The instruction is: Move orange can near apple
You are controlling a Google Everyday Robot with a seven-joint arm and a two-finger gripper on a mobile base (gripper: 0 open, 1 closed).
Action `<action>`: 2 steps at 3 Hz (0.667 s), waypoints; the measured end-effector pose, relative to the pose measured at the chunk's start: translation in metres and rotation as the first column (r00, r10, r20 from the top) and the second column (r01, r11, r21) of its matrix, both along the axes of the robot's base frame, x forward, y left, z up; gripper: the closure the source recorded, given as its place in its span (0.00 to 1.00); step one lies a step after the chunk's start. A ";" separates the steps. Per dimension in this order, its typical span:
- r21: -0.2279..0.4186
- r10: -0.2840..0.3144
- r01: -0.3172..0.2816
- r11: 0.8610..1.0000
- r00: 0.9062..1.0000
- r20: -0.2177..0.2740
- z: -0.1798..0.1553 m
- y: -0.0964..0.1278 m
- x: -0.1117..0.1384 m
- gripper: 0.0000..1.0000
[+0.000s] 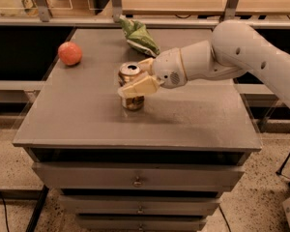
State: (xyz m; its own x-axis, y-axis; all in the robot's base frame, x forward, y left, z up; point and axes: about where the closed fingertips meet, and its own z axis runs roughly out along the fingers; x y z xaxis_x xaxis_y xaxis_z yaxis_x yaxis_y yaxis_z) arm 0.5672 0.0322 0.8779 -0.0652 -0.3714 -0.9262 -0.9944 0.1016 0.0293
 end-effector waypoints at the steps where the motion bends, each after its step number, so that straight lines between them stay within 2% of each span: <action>1: 0.000 0.005 -0.005 1.000 1.000 -0.001 0.000 0.002 -0.001 0.87; 2: 0.000 0.009 -0.009 1.000 1.000 -0.001 0.000 0.004 -0.001 1.00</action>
Offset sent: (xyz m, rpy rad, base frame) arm -0.0006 0.0020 -0.0003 0.0003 0.0009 0.0045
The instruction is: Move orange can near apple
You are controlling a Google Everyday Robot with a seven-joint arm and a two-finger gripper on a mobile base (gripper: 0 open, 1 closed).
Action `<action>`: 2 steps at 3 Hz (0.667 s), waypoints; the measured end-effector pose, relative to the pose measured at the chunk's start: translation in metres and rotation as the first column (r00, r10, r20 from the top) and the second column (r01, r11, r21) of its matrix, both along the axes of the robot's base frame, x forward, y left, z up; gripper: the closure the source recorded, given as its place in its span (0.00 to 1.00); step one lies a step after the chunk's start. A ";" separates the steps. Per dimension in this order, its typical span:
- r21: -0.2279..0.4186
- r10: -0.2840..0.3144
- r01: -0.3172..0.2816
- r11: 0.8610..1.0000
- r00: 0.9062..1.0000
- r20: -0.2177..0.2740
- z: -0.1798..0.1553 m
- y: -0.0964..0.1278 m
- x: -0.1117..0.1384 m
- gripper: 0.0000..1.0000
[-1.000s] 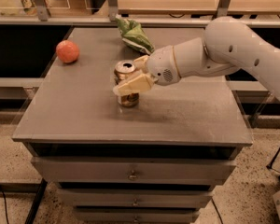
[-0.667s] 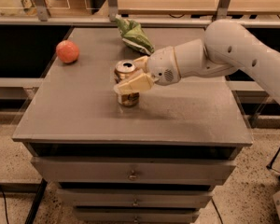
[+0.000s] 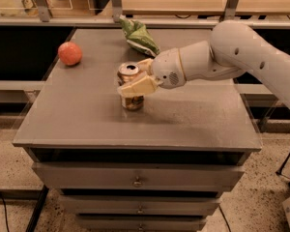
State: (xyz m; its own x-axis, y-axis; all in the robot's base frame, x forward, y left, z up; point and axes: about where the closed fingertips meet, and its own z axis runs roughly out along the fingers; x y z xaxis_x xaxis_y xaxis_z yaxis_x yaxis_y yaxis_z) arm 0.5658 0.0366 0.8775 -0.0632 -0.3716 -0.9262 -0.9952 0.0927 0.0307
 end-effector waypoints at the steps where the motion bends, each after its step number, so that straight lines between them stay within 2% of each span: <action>1: 0.016 0.051 -0.051 0.999 0.999 0.009 0.007 0.017 0.003 1.00; 2: 0.025 0.062 -0.063 0.998 0.998 0.023 0.020 0.034 0.012 1.00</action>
Offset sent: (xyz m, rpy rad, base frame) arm 0.0284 0.0520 0.0389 0.0398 -0.0432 0.0598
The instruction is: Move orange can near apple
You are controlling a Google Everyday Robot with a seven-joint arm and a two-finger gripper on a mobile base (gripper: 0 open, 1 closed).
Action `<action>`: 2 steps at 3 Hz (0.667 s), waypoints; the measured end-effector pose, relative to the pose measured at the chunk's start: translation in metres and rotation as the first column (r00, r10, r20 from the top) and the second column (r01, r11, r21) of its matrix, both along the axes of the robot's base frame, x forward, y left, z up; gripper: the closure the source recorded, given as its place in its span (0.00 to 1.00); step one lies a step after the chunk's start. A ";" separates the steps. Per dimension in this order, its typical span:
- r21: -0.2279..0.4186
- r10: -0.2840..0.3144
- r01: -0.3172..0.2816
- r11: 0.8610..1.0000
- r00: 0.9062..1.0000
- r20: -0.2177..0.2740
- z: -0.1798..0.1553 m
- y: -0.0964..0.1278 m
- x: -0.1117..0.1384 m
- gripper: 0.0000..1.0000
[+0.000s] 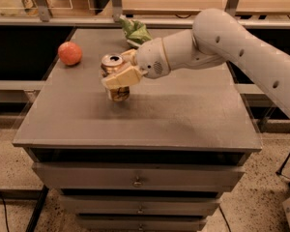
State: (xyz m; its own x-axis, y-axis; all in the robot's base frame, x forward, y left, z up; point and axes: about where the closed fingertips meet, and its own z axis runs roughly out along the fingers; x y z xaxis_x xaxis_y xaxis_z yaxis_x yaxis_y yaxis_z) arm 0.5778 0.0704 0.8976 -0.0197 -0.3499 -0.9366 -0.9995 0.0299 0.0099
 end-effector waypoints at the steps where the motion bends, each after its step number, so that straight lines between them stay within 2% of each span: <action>1: -0.022 0.001 -0.001 1.000 1.000 0.017 0.015 0.019 0.014 1.00; 2: -0.046 -0.032 0.033 0.998 0.999 0.020 0.002 0.042 0.042 1.00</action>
Offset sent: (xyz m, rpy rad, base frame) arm 0.0874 0.0655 -0.0158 -0.0685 -0.0330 -0.1170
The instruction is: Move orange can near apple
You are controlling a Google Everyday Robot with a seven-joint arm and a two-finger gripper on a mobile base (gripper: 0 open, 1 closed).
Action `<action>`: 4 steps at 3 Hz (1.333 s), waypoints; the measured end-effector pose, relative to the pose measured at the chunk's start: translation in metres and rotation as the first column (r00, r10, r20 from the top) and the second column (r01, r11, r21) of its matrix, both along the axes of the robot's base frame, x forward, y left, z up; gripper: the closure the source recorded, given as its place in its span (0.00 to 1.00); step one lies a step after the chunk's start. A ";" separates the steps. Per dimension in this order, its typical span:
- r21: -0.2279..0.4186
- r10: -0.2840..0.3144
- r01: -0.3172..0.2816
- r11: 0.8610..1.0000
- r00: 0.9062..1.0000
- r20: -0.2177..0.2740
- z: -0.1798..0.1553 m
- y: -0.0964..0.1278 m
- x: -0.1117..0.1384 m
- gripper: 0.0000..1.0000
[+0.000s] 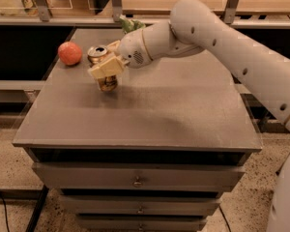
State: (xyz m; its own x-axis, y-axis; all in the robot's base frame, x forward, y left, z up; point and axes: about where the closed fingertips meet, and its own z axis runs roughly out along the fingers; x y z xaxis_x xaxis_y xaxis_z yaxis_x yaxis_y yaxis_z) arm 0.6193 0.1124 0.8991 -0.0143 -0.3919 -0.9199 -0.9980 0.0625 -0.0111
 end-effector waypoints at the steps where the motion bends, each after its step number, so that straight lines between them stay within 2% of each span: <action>1: 0.014 -0.083 0.083 0.996 0.997 0.005 -0.022 0.015 0.029 1.00; 2: 0.031 -0.118 0.118 0.993 0.993 0.005 -0.027 0.020 0.038 1.00; 4: 0.032 -0.118 0.118 0.992 0.993 0.005 -0.024 0.020 0.038 1.00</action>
Offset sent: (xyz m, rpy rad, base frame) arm 0.0872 0.0290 -0.0592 0.1424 -0.0426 -0.3304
